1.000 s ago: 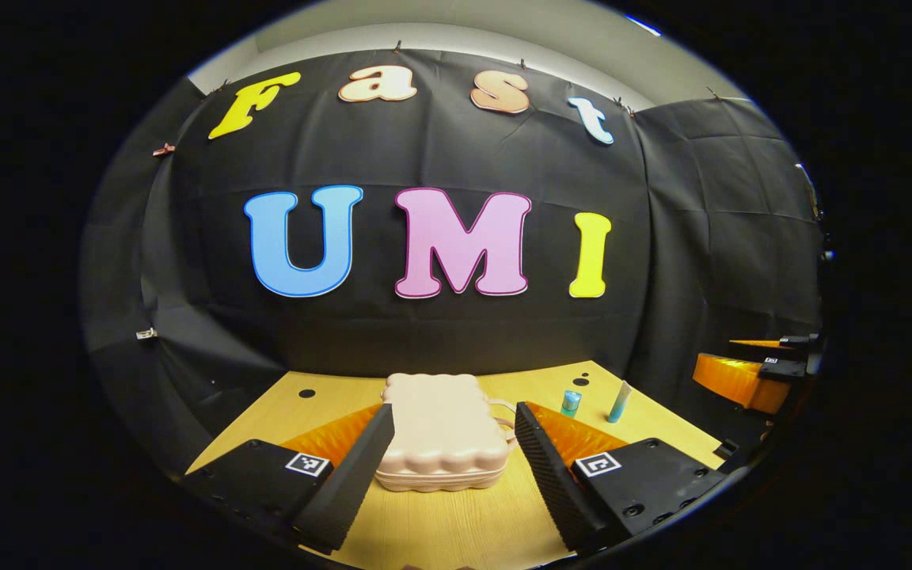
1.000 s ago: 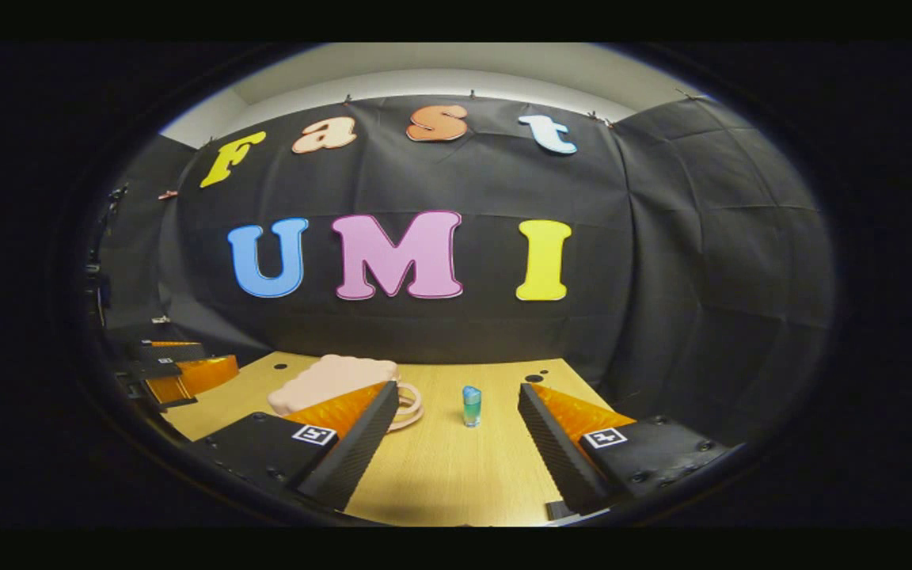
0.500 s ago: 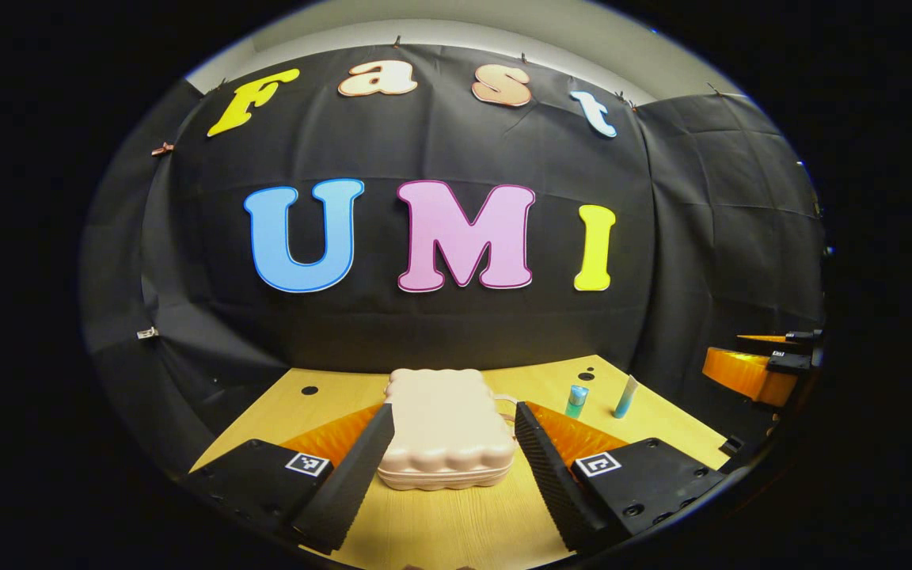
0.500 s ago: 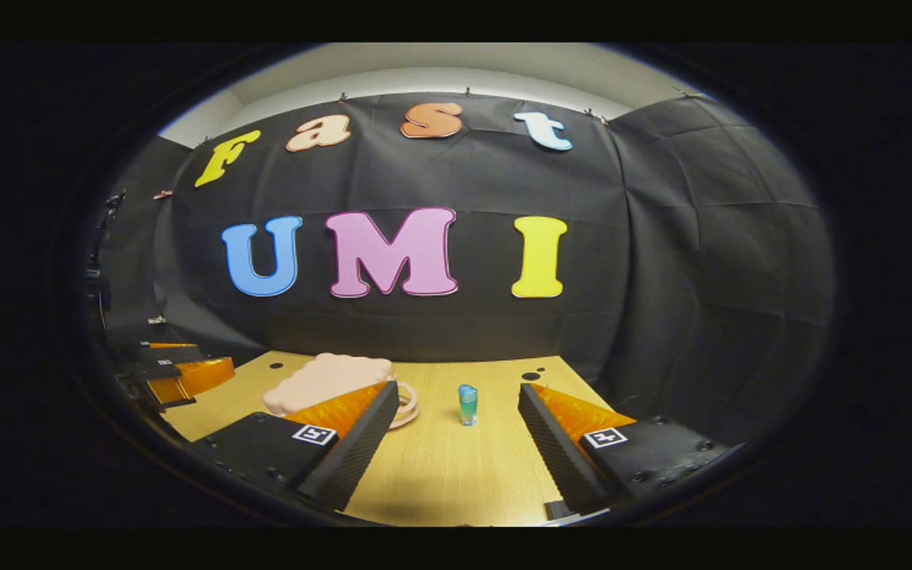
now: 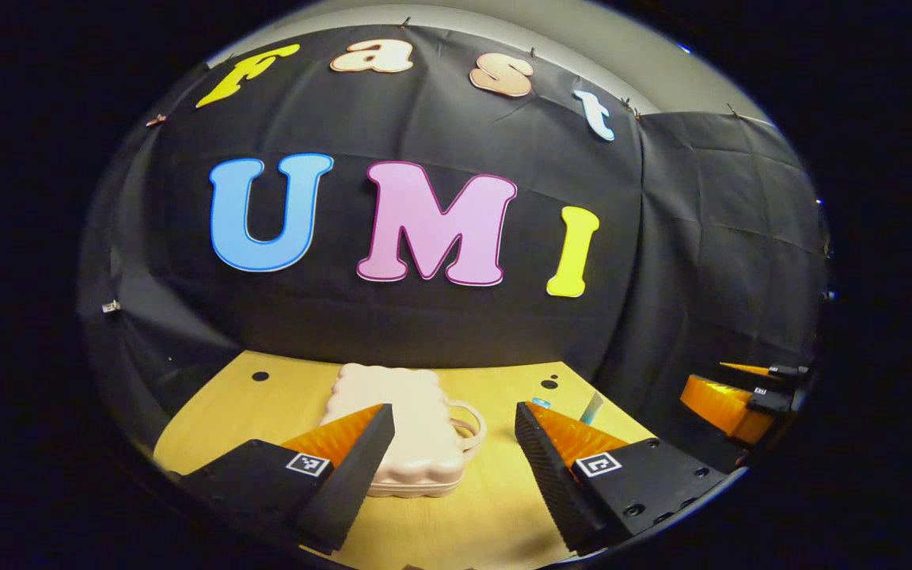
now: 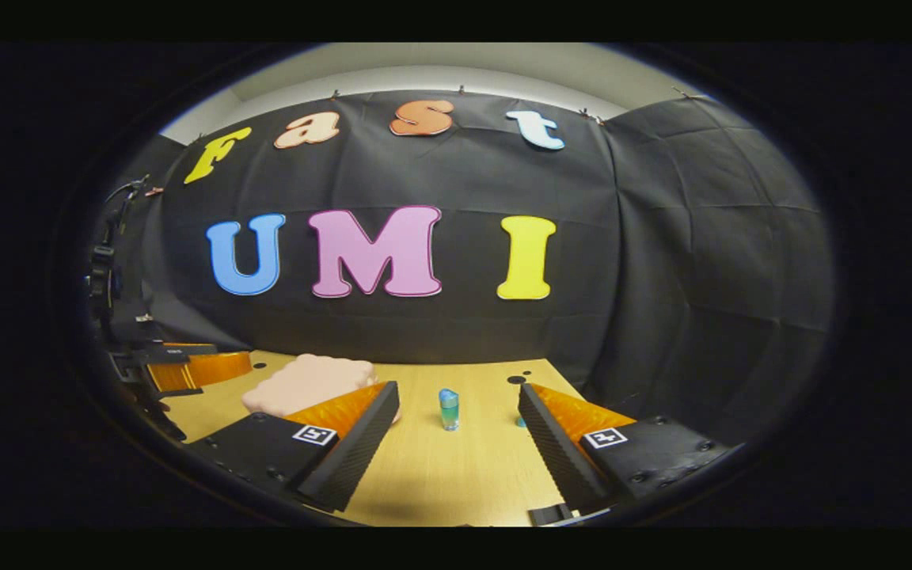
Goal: First open the suitcase, pack the skin care products into it, and then close the suitcase.
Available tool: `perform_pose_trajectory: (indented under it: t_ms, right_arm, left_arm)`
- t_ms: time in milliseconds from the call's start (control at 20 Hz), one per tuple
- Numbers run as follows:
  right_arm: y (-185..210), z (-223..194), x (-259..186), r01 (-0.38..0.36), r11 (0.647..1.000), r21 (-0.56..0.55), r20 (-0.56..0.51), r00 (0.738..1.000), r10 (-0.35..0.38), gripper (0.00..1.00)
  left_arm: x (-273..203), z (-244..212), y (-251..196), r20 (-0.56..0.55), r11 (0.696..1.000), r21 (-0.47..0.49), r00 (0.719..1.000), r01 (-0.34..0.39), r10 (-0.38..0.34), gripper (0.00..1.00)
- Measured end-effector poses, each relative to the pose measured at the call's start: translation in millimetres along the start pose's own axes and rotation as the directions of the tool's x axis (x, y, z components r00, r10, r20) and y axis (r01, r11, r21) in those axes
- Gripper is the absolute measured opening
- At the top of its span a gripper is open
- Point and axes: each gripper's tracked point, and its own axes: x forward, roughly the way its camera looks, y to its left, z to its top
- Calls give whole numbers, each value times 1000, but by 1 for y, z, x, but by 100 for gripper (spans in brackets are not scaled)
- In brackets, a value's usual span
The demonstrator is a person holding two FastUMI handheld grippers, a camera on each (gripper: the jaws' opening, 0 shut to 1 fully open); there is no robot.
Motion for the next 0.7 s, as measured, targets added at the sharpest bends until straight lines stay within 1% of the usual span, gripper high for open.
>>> perform_pose_trajectory:
  t_ms: [200,300,400,500,600,700]
  right_arm:
    - [-16,-3,24,5,1000,17,-17,1000,-4,96]
    - [-27,-1,40,17,999,-30,0,1000,-17,97]
    - [-27,3,57,-4,999,-40,16,1000,4,97]
    - [-28,1,76,-21,998,-51,28,999,22,97]
    - [-28,-14,90,-39,998,-45,-6,999,39,97]
    - [-35,-31,99,-38,999,-22,-54,998,37,97]
  left_arm:
    - [64,-15,-26,-102,999,28,994,31,-28,97]
    - [97,-24,-36,-133,998,43,990,46,-40,96]
    - [131,-39,-43,-177,998,49,983,51,-42,96]
    - [162,-57,-48,-221,998,37,975,45,-36,96]
    - [190,-77,-49,-274,999,8,961,31,-28,96]
    - [213,-98,-52,-328,999,-20,944,29,-34,96]
